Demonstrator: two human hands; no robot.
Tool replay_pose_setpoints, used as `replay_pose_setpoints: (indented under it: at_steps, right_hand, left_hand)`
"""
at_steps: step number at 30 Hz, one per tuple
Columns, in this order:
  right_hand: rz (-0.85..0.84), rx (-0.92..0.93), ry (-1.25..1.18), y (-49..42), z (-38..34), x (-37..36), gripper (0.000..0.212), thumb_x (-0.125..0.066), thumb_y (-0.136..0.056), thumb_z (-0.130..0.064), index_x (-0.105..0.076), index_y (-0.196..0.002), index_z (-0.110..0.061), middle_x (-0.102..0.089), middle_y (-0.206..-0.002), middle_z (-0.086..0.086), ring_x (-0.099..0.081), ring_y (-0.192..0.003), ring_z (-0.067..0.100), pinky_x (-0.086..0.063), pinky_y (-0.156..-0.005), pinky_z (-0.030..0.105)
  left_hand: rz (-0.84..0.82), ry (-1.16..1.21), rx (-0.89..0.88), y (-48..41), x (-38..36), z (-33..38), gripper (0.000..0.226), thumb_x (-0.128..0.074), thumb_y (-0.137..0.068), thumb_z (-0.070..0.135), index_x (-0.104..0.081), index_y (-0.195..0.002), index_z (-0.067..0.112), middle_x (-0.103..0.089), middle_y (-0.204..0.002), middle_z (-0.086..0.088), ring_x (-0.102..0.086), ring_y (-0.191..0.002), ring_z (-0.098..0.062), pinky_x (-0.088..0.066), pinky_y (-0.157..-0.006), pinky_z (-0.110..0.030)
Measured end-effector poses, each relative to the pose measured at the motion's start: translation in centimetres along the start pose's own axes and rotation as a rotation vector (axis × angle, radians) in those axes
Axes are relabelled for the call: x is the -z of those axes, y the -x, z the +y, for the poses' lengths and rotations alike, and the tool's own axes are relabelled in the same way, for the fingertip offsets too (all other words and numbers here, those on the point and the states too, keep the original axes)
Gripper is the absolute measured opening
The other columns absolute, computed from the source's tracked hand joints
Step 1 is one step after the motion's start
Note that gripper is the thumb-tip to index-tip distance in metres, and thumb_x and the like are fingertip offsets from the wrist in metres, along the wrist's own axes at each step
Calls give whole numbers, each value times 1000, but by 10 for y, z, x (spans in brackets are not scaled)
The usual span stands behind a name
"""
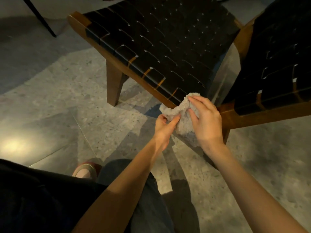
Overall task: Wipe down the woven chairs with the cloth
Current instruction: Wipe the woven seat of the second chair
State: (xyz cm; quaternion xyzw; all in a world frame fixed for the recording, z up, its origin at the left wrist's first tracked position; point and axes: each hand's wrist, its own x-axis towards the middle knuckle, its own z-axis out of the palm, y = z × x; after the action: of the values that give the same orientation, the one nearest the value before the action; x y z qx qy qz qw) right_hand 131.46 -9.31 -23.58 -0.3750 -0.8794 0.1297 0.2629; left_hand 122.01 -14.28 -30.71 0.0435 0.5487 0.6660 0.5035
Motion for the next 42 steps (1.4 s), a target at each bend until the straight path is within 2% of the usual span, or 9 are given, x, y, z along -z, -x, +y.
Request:
replay_pose_setpoints:
  at_steps: [5, 9, 13, 17, 25, 31, 34, 37, 42]
  right_hand:
    - [88, 51, -182, -14, -6, -9, 34, -63, -89, -5, -62, -123, -9, -61, -122, 2, -47, -113, -3, -33, -95, 0]
    - [113, 138, -267, -36, -30, -22, 34, -63, -88, -4, -62, -122, -7, -57, -119, -4, -45, -115, -5, -32, -94, -1]
    - [68, 211, -312, -67, -65, -39, 35, -64, -87, -3, -62, -122, -7, -62, -122, 4, -53, -115, 5, -39, -97, 6]
    - [37, 228, -383, -102, -98, -55, 34, -63, -88, -6, -63, -122, -9, -62, -124, 2, -53, -116, 3, -40, -100, 11]
    - [52, 272, -460, -167, -160, -93, 33, -63, -88, -6, -65, -120, -10, -65, -121, 1, -52, -110, -2, -36, -94, 1]
    - [17, 293, -523, -213, -210, -114, 30, -62, -89, -5, -66, -118, -7, -65, -120, 2, -56, -112, 4, -32, -92, -2]
    - [-13, 311, -478, -218, -213, -118, 30, -57, -92, -7, -65, -120, -11, -65, -120, 1, -55, -114, 10, -30, -88, -3]
    - [-30, 357, -333, -213, -206, -118, 34, -50, -95, -6, -62, -124, -16, -61, -116, 1, -47, -113, 15, -31, -88, 8]
    - [-72, 377, -307, -186, -182, -103, 36, -48, -94, 1, -63, -122, -15, -53, -109, 2, -44, -107, 16, -34, -91, 15]
  left_hand:
    - [155, 181, -113, -6, 0, 15, 38, -64, -89, 18, -50, -122, 7, -62, -117, -9, -61, -107, -21, -51, -93, -36]
    - [393, 221, -229, -12, 6, 52, 17, -67, -87, 21, -50, -90, 20, -59, -86, 2, -58, -76, -7, -48, -60, -10]
    - [528, 194, -385, -13, 12, 87, 17, -60, -91, 18, -44, -87, 24, -56, -88, 1, -54, -75, -7, -48, -65, -16]
    - [605, 200, -493, -24, 29, 127, 12, -56, -94, 14, -45, -99, 15, -54, -86, 4, -53, -73, -4, -45, -59, -8]
    - [625, 174, -590, -45, 80, 214, 14, -51, -96, 16, -38, -100, 14, -50, -86, 4, -49, -75, -9, -46, -75, -26]
    - [570, 12, -692, -65, 126, 265, 17, -50, -97, 14, -34, -101, 12, -48, -86, 3, -49, -73, -3, -45, -62, -11]
    - [471, -16, -685, -71, 138, 262, 16, -49, -98, 13, -35, -105, 11, -51, -92, 0, -53, -80, -6, -48, -66, -12]
    - [375, -7, -661, -70, 135, 238, 19, -48, -98, 11, -38, -114, 11, -55, -106, -7, -57, -94, -13, -50, -83, -27]
    - [365, -43, -720, -56, 111, 191, 22, -46, -95, -2, -42, -106, 17, -54, -102, -9, -55, -91, -13, -50, -82, -30]
